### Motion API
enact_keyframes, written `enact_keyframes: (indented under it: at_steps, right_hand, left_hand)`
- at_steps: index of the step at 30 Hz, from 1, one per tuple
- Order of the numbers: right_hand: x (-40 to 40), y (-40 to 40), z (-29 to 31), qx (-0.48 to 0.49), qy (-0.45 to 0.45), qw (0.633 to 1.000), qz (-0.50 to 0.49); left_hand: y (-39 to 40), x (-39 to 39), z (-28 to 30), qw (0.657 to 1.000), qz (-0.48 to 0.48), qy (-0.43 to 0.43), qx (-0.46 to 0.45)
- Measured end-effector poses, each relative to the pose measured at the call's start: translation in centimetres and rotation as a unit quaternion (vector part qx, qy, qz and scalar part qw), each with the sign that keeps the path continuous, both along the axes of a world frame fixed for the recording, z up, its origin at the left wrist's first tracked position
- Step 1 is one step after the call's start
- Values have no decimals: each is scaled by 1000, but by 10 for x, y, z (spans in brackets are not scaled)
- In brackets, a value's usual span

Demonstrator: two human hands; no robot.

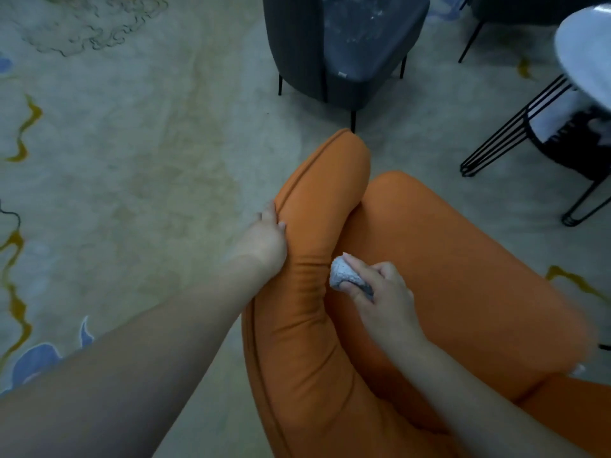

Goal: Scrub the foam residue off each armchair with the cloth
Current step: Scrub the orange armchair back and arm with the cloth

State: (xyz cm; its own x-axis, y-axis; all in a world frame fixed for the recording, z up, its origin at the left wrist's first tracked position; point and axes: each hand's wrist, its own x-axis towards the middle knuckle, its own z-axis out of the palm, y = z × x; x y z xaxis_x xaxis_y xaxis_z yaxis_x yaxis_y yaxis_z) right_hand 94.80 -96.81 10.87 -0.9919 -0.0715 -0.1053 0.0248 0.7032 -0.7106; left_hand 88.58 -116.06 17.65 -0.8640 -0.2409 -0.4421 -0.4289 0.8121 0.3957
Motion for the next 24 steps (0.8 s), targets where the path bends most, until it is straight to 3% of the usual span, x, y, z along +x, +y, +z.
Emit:
enact_keyframes:
  at_steps: [8, 14, 24]
  right_hand:
    - [48, 11, 34, 9, -50, 998, -32]
    - [65, -14, 72, 26, -11, 999, -42]
    - [64, -153, 101, 44, -6, 997, -64]
  left_hand:
    - [-19, 114, 5, 990, -94, 39, -93]
    - [-45, 166, 32, 970, -182, 66, -146]
    - [-197, 193, 44, 941, -271, 60, -194]
